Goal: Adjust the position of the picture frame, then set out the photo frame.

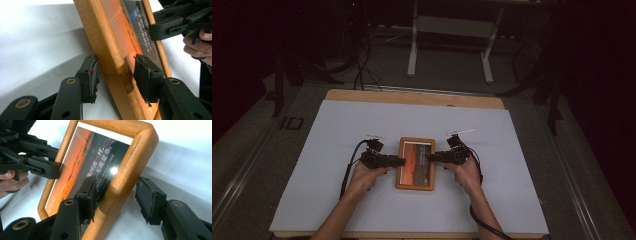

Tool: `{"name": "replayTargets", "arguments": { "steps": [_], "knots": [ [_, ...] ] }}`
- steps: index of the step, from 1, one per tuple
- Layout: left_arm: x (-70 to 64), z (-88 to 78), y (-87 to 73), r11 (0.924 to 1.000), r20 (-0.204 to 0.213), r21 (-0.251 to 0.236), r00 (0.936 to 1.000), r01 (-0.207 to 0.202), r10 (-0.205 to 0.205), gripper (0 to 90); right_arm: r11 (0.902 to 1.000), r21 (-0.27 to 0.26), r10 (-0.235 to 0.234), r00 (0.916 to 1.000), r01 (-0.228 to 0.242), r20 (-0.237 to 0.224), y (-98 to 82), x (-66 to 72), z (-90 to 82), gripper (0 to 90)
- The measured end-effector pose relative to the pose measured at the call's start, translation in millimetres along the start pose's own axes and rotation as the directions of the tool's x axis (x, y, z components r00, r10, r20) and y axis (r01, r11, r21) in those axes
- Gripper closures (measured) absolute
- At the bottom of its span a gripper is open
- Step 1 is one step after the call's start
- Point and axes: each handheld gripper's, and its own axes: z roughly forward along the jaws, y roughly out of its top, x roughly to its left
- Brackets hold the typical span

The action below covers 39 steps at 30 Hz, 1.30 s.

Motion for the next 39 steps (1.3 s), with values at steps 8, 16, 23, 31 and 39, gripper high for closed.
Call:
{"name": "replayTargets", "arguments": {
  "steps": [8,16,23,31,39],
  "knots": [
    [-1.9,-5.0,0.2,0.9990,-0.018,-0.034,0.9995,-0.028,0.027,46.9,0.9983,-0.049,-0.030,0.9995,0.030,0.012,-7.7,2.4,-4.1,47.5],
    [-8.4,-23.7,0.0,0.9889,-0.129,-0.109,0.9878,-0.101,0.087,43.6,0.9871,-0.136,-0.075,0.9944,0.085,0.075,-14.1,14.4,-25.7,44.0],
    [-15.7,-38.6,-2.4,0.9743,-0.208,-0.168,0.9716,-0.150,0.113,43.5,0.9786,-0.154,-0.113,0.9819,0.136,0.152,-18.1,21.9,-34.2,42.6],
    [-26.4,-51.6,-3.4,0.9593,-0.265,-0.198,0.9533,-0.201,0.145,42.2,0.9728,-0.148,-0.144,0.9649,0.178,0.220,-24.3,24.2,-36.1,41.1],
    [-35.9,-53.4,-5.8,0.9562,-0.294,-0.163,0.9371,-0.243,0.188,42.3,0.9517,-0.152,-0.216,0.9326,0.267,0.289,-18.4,38.3,-36.3,49.0]
  ]
}}
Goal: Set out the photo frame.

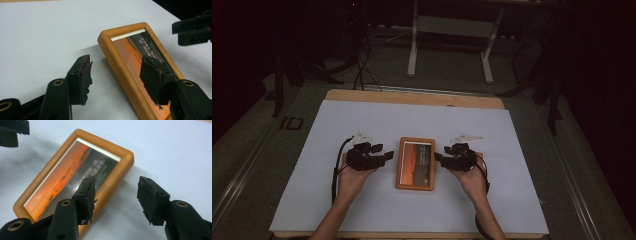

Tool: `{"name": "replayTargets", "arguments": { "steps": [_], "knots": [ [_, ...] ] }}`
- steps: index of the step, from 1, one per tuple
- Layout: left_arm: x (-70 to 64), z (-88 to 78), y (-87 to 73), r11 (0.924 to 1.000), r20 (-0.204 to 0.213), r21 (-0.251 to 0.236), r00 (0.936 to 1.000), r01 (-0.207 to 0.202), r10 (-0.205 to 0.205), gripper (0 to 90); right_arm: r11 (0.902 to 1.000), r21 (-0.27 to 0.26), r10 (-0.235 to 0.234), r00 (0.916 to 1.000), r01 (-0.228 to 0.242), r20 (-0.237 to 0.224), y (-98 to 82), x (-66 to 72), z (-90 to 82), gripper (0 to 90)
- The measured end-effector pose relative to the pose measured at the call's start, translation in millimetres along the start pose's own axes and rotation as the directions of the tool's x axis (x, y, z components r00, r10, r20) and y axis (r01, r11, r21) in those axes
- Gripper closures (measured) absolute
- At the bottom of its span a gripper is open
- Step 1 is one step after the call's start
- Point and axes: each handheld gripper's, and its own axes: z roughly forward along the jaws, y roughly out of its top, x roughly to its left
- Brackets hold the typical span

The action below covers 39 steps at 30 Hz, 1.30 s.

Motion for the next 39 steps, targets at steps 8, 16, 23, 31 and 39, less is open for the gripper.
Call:
{"name": "replayTargets", "arguments": {
  "steps": [8,16,23,31,39],
  "knots": [
    [-3.5,-2.7,-0.9,0.9999,0.032,0.009,0.9994,-0.014,0.014,42.8,0.9983,0.004,-0.058,0.9982,0.058,0.011,15.2,9.0,8.2,58.3],
    [-7.4,-5.7,-0.5,0.9996,0.039,0.008,0.9989,-0.026,0.025,43.9,0.9895,0.025,-0.144,0.9860,0.142,0.085,24.7,14.4,25.1,87.8],
    [-9.4,-10.1,0.6,0.9995,0.042,0.000,0.9986,-0.032,0.032,44.0,0.9838,0.052,-0.176,0.9786,0.171,0.106,27.4,13.2,38.4,90.0],
    [-10.0,-11.2,0.6,0.9994,0.052,0.002,0.9981,-0.034,0.034,43.3,0.9845,0.052,-0.172,0.9803,0.168,0.097,28.7,11.8,45.0,90.0],
    [-10.6,-10.6,0.7,0.9994,0.053,0.004,0.9980,-0.036,0.035,42.7,0.9839,0.058,-0.174,0.9794,0.169,0.102,32.4,12.9,52.9,90.0]
  ]
}}
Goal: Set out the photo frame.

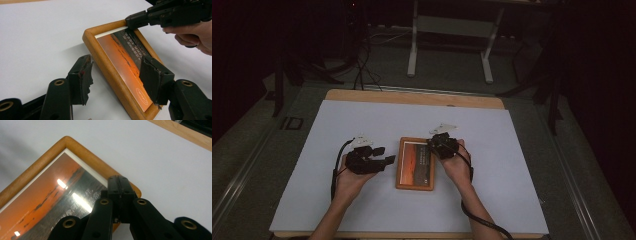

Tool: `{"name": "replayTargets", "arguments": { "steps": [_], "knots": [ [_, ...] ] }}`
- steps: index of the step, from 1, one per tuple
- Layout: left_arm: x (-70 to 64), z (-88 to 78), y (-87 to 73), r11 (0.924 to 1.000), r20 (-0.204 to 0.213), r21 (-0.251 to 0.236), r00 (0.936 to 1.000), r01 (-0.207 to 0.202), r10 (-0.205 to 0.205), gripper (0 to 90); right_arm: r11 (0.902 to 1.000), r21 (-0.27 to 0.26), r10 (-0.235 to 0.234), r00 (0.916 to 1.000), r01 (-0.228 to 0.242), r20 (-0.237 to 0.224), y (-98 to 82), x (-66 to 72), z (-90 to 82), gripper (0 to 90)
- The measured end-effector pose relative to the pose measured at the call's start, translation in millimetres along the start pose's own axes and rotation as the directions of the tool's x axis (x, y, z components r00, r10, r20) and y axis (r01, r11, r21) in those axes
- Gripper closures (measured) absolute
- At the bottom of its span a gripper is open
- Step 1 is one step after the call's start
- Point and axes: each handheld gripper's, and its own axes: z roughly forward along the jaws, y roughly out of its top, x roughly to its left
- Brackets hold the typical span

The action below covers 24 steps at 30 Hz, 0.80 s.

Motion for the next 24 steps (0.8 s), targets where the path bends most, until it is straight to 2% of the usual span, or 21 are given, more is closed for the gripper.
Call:
{"name": "replayTargets", "arguments": {
  "steps": [8,12,22,24],
  "knots": [
    [3.3,-3.6,0.4,0.9995,0.004,-0.022,0.9998,0.022,-0.022,42.8,0.9994,0.007,0.032,0.9994,-0.032,-0.007,-2.0,-9.3,2.1,90.0],
    [4.1,-3.1,0.0,0.9992,0.007,-0.024,0.9995,0.032,-0.032,42.9,0.9975,0.020,0.067,0.9977,-0.067,-0.009,-7.4,-16.7,4.7,90.0],
    [0.2,-0.9,0.0,0.9995,0.032,-0.018,0.9991,0.027,-0.026,42.1,0.9918,0.071,0.105,0.9943,-0.106,0.013,-20.5,-27.9,13.0,90.0],
    [-1.6,0.0,-0.2,0.9996,0.036,-0.015,0.9991,0.023,-0.022,41.6,0.9911,0.063,0.117,0.9931,-0.117,0.008,-23.9,-30.8,13.4,90.0]
  ]
}}
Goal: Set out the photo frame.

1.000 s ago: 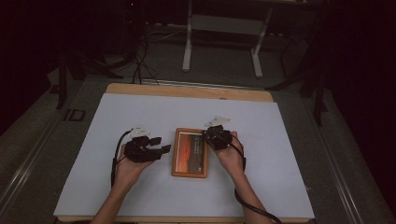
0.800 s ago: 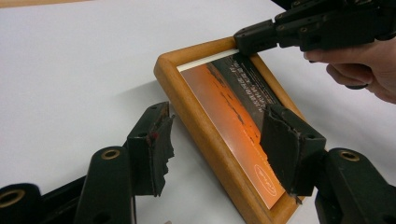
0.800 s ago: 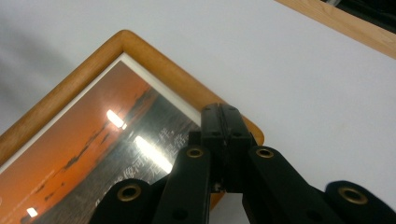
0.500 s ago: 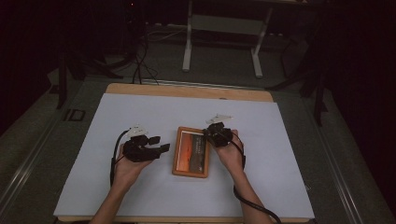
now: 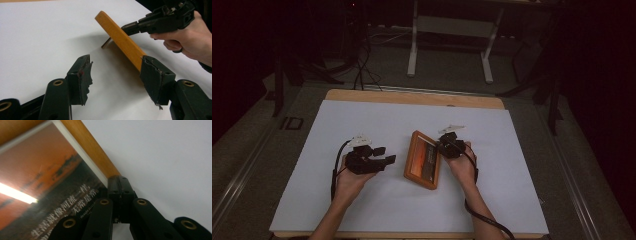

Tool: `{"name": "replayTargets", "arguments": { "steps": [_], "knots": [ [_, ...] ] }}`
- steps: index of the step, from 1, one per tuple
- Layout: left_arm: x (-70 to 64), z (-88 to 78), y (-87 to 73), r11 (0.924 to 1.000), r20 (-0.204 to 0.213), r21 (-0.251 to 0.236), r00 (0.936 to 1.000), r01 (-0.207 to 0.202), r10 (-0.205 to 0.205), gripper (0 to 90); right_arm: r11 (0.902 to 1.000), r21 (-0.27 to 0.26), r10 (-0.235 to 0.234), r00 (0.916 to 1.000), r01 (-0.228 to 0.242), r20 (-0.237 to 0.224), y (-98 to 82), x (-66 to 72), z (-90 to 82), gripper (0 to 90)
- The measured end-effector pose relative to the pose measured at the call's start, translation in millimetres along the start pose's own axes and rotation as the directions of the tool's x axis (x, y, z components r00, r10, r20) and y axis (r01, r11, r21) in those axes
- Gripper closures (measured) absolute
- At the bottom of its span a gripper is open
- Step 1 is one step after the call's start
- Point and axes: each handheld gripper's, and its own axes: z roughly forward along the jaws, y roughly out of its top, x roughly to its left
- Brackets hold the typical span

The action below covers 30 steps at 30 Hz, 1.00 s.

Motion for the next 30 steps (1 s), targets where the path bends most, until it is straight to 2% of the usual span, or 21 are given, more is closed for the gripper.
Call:
{"name": "replayTargets", "arguments": {
  "steps": [15,30],
  "knots": [
    [-11.4,3.2,0.6,0.9991,0.017,0.035,0.9996,-0.024,0.024,37.0,1.0000,0.005,0.003,1.0000,-0.003,-0.001,0.0,-0.2,0.3,90.0],
    [-29.0,19.4,-4.3,0.9976,0.043,0.069,0.9991,-0.002,-0.001,17.0,1.0000,-0.003,0.004,1.0000,-0.004,0.004,-0.8,0.7,0.3,90.0]
  ]
}}
